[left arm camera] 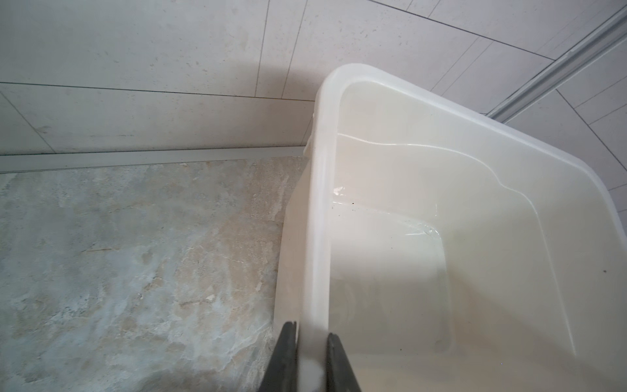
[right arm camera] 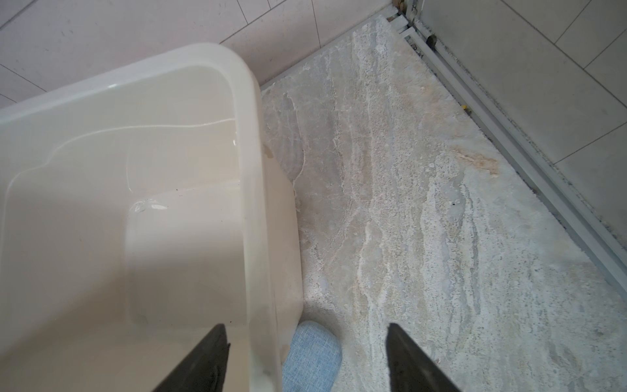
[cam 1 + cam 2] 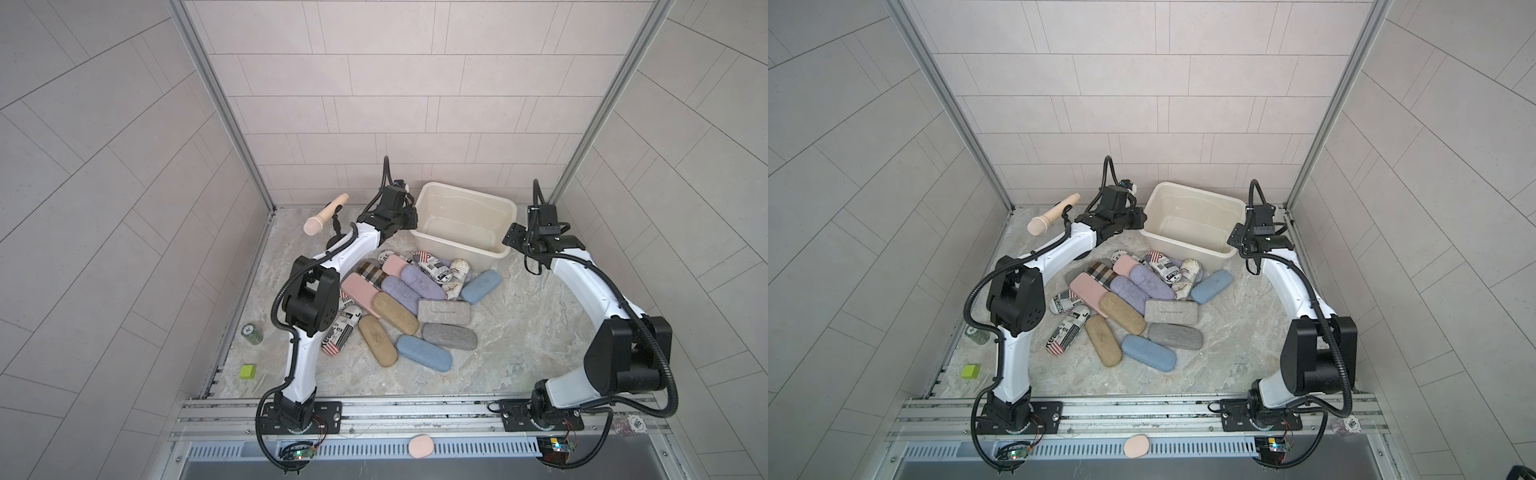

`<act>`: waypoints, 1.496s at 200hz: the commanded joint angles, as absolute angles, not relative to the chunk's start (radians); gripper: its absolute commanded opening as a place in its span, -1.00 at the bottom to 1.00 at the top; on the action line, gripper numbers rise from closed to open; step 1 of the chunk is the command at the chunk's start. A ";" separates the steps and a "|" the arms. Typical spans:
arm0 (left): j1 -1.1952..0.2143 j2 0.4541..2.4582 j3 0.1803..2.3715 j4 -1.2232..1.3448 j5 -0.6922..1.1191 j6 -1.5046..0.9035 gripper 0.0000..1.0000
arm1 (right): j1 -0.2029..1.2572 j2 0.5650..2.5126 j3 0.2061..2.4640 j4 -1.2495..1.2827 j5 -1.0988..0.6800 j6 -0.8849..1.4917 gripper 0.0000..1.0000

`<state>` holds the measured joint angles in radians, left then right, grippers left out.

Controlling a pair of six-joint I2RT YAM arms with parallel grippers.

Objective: Put the glasses cases into the storage boxes
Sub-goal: Move the storage box to the center of the board.

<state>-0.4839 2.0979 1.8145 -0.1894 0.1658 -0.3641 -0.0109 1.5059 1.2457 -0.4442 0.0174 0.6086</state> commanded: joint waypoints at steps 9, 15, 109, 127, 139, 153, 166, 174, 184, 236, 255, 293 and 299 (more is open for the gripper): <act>-0.497 2.100 1.832 -0.153 0.259 -0.335 -0.88 | -0.012 1.537 1.262 -0.413 0.012 0.666 0.17; -0.497 2.099 1.832 -0.153 0.263 -0.335 -0.87 | -0.014 1.543 1.263 -0.411 0.012 0.671 0.12; -0.492 2.033 1.818 -0.207 0.148 -0.327 0.18 | -0.028 1.546 1.274 -0.393 0.057 0.796 -1.00; -0.491 1.962 1.791 -0.249 0.091 -0.337 0.23 | -0.031 1.534 1.296 -0.398 0.089 0.838 -1.00; -0.491 1.897 1.741 -0.240 0.071 -0.344 0.25 | -0.031 1.513 1.295 -0.386 0.118 0.870 -1.00; -0.492 1.817 1.665 -0.228 0.046 -0.361 0.25 | -0.031 1.482 1.292 -0.383 0.165 0.900 -1.00; -0.492 1.741 1.586 -0.215 0.026 -0.380 0.26 | -0.031 1.455 1.291 -0.399 0.227 0.917 -1.00; -0.492 1.696 1.535 -0.201 0.020 -0.393 0.26 | -0.033 1.433 1.290 -0.423 0.275 0.928 -1.00; -0.492 1.641 1.473 -0.180 0.019 -0.410 0.26 | -0.038 1.397 1.269 -0.429 0.326 0.930 -1.00; -0.492 1.412 1.268 -0.164 0.001 -0.467 0.26 | -0.112 1.182 1.076 -0.493 0.448 0.918 -1.00; -0.492 1.354 1.212 -0.158 0.006 -0.481 0.25 | -0.125 1.097 1.007 -0.549 0.471 0.915 -1.00; -0.492 1.280 1.154 -0.168 0.010 -0.484 0.25 | -0.124 0.908 0.868 -0.606 0.429 0.906 -1.00; -0.492 1.274 1.151 -0.170 0.010 -0.485 0.25 | -0.124 0.881 0.861 -0.631 0.427 0.910 -1.00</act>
<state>-0.4870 1.3193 1.1690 -0.1768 0.0208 -0.4641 -0.1272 0.9791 0.8989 -0.5499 0.4191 0.8993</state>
